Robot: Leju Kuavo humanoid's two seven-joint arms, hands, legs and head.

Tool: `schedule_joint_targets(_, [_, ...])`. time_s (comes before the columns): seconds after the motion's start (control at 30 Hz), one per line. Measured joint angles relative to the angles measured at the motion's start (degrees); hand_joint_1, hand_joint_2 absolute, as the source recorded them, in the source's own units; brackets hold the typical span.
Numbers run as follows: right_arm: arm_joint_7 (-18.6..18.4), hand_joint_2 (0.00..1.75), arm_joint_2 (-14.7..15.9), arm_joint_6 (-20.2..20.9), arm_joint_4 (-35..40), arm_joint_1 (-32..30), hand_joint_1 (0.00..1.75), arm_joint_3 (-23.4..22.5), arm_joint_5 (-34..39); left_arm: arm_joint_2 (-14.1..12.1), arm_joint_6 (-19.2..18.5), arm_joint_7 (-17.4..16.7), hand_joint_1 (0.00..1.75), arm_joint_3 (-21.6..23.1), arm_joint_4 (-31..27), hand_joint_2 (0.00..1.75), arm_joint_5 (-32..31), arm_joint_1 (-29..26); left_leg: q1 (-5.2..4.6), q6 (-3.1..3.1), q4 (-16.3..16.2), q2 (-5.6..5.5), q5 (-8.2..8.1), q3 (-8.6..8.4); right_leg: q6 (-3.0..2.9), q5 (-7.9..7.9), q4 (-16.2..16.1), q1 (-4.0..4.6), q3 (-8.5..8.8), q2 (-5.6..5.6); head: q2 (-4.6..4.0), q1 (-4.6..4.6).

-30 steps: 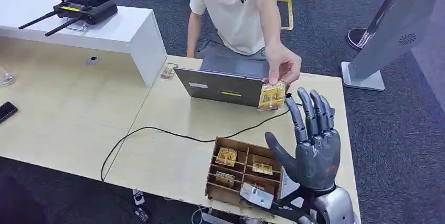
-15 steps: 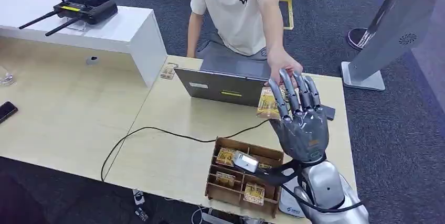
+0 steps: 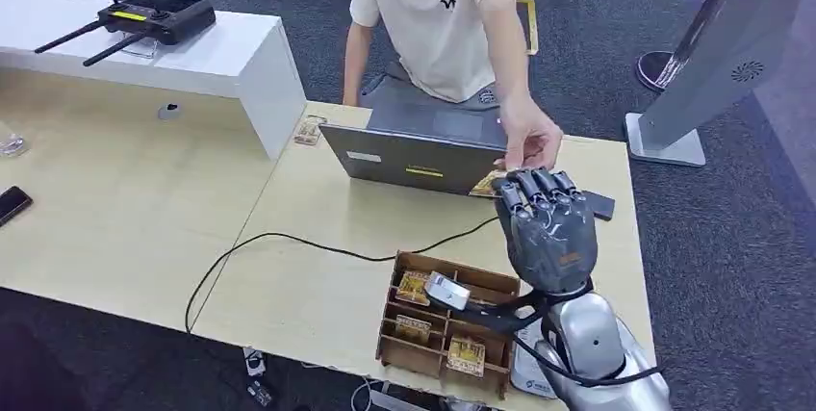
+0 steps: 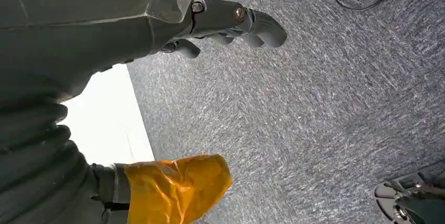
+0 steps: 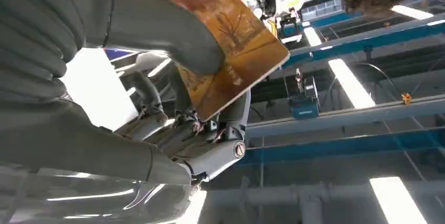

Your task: Pass the card to the sensor for recognition and then transmit it.

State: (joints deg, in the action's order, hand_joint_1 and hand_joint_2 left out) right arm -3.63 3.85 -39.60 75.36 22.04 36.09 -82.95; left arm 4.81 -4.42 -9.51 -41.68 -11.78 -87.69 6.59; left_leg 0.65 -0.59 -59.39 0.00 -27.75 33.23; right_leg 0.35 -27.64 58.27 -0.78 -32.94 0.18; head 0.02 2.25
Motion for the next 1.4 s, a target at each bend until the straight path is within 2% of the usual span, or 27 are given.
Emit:
schedule_joint_targets(0.27, [0.09,1.75,-0.53,0.00,-0.55,-0.44,1.75,0.00,1.05,-0.07,0.07,0.00,0.00,0.07,0.00,1.75,0.61,-0.03,0.00,0.00,0.00,0.00,0.00,0.00,0.00,0.00,0.00,0.00,0.00,0.00,0.00,-0.02])
schedule_joint_targets(0.47, [2.52,1.75,-3.46,0.00,-1.71,-0.33,1.75,-0.04,6.59,-0.96,0.13,0.11,0.00,0.04,0.00,1.75,2.32,-0.13,0.02,0.00,0.01,0.00,0.00,0.01,0.00,0.00,0.02,0.01,0.00,0.01,0.00,0.00])
schedule_joint_targets(0.67, [8.16,1.75,-8.68,0.00,-2.99,0.01,1.75,-1.58,17.12,-2.47,0.07,0.55,0.00,-0.39,0.00,1.75,4.89,-0.50,0.05,-0.03,0.01,0.01,0.02,0.01,-0.01,-0.01,0.05,0.04,-0.02,0.01,0.00,0.00])
schedule_joint_targets(0.83, [15.81,1.75,-13.03,0.00,-3.72,-0.55,1.75,-4.88,26.21,-3.34,0.48,1.42,0.00,-1.86,0.00,1.75,6.89,-1.63,0.04,-0.03,0.02,0.02,0.02,0.02,-0.01,-0.01,0.04,0.03,-0.04,0.02,0.00,-0.02])
schedule_joint_targets(0.9, [17.31,1.75,-14.41,0.00,-3.78,-1.02,1.75,-6.36,29.01,-3.43,0.90,1.73,0.00,-2.34,-0.02,1.75,7.32,-2.16,0.03,-0.03,0.02,0.00,0.02,0.02,-0.01,-0.01,0.03,0.03,-0.04,0.01,0.00,-0.02])
schedule_joint_targets(1.17, [18.66,1.75,-15.78,-0.07,-1.40,-3.94,1.75,-8.90,40.99,-3.50,1.49,2.08,0.00,-4.57,-0.02,1.75,9.05,-3.39,0.02,-0.03,0.01,0.01,0.01,0.03,0.00,-0.01,0.01,0.02,-0.04,0.01,0.00,-0.02])
schedule_joint_targets(1.33, [21.42,1.75,-15.76,0.35,1.10,-5.67,1.75,-9.16,54.61,-3.41,1.75,1.86,0.00,-6.23,0.00,1.75,10.73,-3.68,0.03,-0.03,0.01,0.01,0.01,0.03,-0.01,-0.01,0.01,0.02,-0.05,0.01,0.00,0.00])
schedule_joint_targets(1.4, [21.79,1.75,-15.69,0.50,2.01,-6.34,1.75,-9.25,56.74,-3.39,1.92,1.84,0.00,-6.73,0.00,1.75,10.89,-3.87,0.03,-0.03,0.01,0.01,0.01,0.03,-0.01,-0.01,0.01,0.02,-0.07,0.02,0.00,0.00])
